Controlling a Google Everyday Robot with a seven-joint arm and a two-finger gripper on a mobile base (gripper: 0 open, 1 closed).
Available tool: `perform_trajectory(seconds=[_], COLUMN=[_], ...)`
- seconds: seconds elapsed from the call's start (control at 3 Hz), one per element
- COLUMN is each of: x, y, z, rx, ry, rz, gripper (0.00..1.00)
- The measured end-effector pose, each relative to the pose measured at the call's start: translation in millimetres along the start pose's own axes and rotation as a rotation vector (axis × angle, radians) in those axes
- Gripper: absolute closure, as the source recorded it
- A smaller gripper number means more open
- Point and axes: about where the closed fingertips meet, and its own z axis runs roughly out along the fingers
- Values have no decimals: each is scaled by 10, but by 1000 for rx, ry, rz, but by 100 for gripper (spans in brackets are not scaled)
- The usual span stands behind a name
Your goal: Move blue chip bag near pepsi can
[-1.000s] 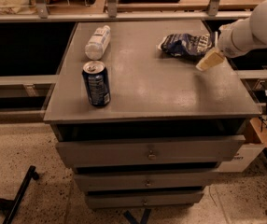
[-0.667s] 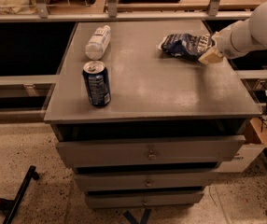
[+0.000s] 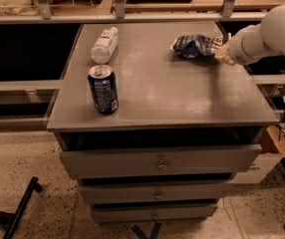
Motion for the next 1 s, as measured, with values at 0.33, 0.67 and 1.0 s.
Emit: perform_trajectory(seconds=[0.33, 0.67, 1.0], x=[-6, -14, -78], y=[10, 7, -8], z=[2, -5, -53], rx=[1, 2, -4], ry=[-5, -8, -27], rz=[-3, -2, 2], gripper=[100, 100, 100])
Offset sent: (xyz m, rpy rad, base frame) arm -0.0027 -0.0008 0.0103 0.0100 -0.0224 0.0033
